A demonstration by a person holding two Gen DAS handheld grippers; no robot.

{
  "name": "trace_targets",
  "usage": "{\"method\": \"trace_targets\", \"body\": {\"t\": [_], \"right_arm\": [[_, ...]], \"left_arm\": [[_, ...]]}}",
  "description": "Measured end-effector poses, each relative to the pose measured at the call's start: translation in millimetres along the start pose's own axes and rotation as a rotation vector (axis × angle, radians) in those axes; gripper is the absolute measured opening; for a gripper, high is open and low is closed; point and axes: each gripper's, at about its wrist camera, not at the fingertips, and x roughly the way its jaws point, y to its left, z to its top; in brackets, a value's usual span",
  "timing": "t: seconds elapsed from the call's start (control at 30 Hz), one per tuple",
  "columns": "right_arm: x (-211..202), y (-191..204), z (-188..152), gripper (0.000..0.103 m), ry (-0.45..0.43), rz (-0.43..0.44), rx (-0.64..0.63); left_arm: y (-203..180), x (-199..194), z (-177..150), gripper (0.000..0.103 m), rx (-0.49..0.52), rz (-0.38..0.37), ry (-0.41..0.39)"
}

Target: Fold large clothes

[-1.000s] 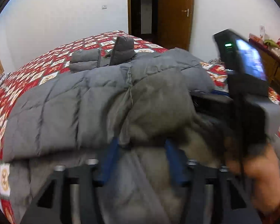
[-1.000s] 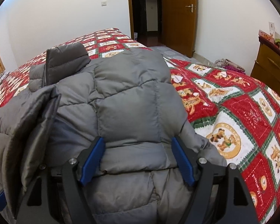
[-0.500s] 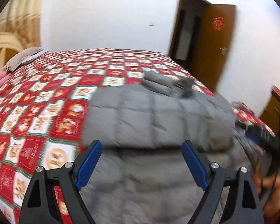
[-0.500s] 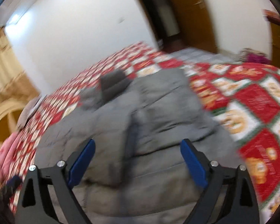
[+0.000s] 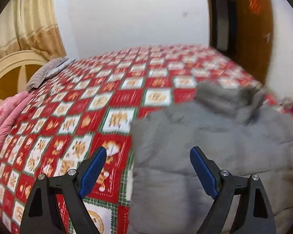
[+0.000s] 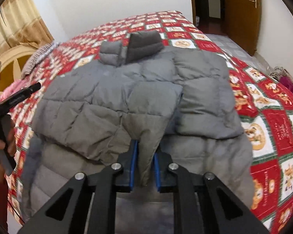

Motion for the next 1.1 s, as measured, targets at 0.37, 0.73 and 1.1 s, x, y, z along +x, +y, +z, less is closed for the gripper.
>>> {"method": "trace_targets", "body": {"t": [0.37, 0.73, 1.1], "right_arm": [[41, -10, -7, 0.021, 0.034, -0.004, 0.027], [-44, -33, 24, 0.071, -0.119, -0.045, 0.119], [43, 1, 189, 0.072, -0.108, -0.054, 0.194]], "left_arm": [[15, 51, -62, 0.094, -0.114, 0.040, 0.106], [63, 1, -59, 0.099, -0.285, -0.198, 0.020], [73, -7, -6, 0.099, -0.278, -0.207, 0.003]]}}
